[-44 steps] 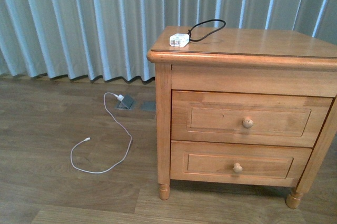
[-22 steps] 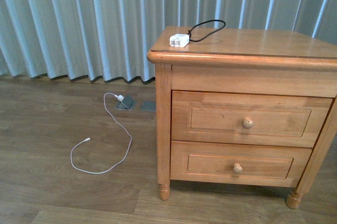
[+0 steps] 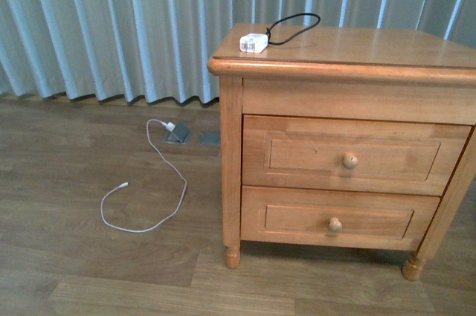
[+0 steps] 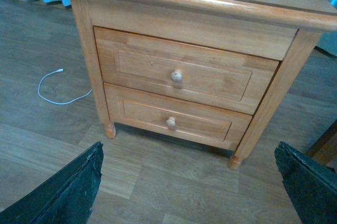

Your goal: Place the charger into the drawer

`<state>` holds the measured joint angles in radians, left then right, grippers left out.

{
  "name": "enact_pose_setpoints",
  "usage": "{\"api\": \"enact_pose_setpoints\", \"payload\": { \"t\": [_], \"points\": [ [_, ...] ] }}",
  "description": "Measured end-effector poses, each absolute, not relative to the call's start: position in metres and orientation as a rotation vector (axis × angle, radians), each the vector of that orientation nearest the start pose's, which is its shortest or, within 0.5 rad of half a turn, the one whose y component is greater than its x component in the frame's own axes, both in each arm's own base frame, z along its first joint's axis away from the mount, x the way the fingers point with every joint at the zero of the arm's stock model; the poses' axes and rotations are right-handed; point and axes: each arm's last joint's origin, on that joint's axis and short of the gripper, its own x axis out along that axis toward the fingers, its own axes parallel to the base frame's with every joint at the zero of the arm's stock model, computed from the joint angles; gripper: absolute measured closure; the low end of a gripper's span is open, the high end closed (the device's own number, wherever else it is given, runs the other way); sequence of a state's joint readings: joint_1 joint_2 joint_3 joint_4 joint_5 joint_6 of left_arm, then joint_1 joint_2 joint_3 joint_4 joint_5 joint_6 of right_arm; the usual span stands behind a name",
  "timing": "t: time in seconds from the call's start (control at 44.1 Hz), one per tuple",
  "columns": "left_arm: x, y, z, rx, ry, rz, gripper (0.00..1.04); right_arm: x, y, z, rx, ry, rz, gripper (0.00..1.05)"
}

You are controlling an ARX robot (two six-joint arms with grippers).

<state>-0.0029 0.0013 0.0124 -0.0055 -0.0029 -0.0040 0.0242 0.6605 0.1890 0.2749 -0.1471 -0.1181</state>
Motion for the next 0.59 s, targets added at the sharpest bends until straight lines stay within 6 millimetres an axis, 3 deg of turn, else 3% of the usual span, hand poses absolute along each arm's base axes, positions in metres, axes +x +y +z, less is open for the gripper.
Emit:
{"api": "enact_pose_setpoints", "payload": {
  "t": [0.204,0.295,0.59],
  "points": [
    [0.097,0.0,0.167,-0.004,-0.006,0.0,0.06,0.211,0.022,0.187,-0.123,0.216,0.16,0.08],
    [0.097,0.0,0.167,-0.004,-0.006,0.0,0.06,0.249,0.037,0.176,-0.137,0.241,0.164,0.08],
    [0.097,0.0,0.167,-0.004,-0.006,0.0,0.06,0.333,0.071,0.127,-0.154,0.308,0.149,0.08]
  ]
}}
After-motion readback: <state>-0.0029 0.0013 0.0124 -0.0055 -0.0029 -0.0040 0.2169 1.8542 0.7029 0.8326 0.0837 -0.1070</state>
